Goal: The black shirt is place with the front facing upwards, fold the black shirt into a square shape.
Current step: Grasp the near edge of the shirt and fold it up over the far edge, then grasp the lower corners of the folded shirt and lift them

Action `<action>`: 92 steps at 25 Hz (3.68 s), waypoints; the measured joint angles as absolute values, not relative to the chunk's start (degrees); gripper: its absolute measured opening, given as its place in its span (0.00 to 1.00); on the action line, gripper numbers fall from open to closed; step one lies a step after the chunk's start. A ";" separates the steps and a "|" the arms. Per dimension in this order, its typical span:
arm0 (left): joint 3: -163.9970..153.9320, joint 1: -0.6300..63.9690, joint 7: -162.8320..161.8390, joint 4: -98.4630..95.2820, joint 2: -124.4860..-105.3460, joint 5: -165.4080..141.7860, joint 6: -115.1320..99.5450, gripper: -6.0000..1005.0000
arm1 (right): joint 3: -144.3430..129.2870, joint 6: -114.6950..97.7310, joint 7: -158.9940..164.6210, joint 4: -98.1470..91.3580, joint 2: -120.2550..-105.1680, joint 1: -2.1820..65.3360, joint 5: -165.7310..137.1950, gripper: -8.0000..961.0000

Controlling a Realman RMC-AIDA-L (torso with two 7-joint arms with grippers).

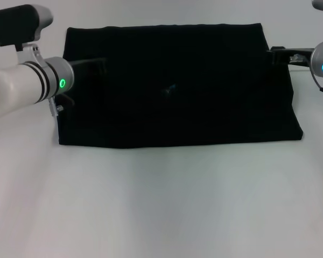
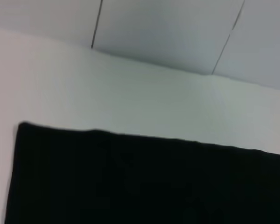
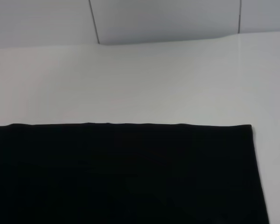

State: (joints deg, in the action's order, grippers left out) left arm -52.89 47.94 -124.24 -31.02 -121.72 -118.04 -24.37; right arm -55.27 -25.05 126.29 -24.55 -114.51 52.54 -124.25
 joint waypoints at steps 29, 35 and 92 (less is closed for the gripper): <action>-31.92 28.60 -120.72 -45.71 -122.78 -117.05 -62.46 0.75 | -34.92 -69.69 129.21 -43.70 -115.38 28.85 -122.62 0.75; -31.81 28.13 -112.44 -43.32 -122.86 -117.25 -61.80 0.75 | -30.88 -75.65 120.04 -40.05 -115.71 27.66 -117.00 0.75; -35.02 32.83 -122.57 -41.10 -121.36 -120.39 -57.83 0.01 | -37.72 -67.99 142.77 -41.39 -110.75 43.86 -149.17 0.75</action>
State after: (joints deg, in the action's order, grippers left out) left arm -35.02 32.83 -122.57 -41.10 -121.36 -120.39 -57.83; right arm -37.72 -67.99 142.77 -41.39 -110.75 43.86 -149.17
